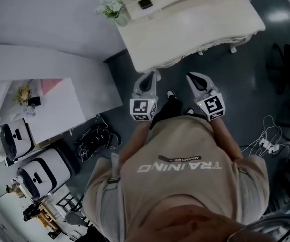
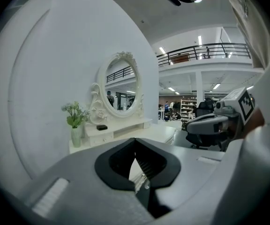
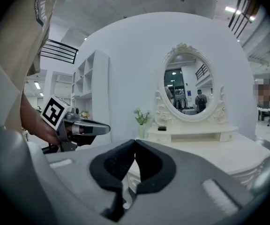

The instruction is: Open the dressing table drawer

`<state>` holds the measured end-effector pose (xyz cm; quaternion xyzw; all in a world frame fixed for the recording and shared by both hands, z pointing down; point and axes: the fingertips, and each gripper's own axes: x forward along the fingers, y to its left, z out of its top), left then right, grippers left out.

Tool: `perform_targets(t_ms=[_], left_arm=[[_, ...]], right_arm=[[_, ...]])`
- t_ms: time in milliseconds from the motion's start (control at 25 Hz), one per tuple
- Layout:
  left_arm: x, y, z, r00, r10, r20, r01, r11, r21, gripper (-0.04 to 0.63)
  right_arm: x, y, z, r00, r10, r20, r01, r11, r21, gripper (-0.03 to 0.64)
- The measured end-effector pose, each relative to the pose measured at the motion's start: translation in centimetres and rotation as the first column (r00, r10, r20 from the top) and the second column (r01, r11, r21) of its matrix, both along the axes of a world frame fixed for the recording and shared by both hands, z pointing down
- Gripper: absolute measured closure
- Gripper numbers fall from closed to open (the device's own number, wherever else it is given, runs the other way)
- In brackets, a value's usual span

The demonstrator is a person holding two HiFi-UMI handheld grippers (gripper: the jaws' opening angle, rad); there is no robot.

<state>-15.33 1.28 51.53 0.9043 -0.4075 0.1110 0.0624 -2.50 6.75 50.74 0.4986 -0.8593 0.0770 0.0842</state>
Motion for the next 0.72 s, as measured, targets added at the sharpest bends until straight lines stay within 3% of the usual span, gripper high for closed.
perform_targets(t_ms=[160, 320, 720], left_arm=[[-0.7, -5.8, -0.6, 1.0, 0.019, 0.002, -0.019, 0.999, 0.044, 0.588], [-2.0, -9.5, 0.9, 0.999, 0.039, 0.026, -0.04, 0.998, 0.042, 0.588], [-0.8, -14.7, 2.9, 0.997, 0.075, -0.017, -0.076, 0.996, -0.039, 0.588]], right_arm=[[-1.1, -5.0, -1.6, 0.999, 0.012, -0.051, -0.011, 0.999, 0.036, 0.614], [-1.2, -8.7, -1.6, 0.996, 0.07, -0.062, -0.068, 0.997, 0.035, 0.614], [-0.9, -14.3, -0.8, 0.992, 0.099, -0.081, -0.101, 0.995, -0.026, 0.614]])
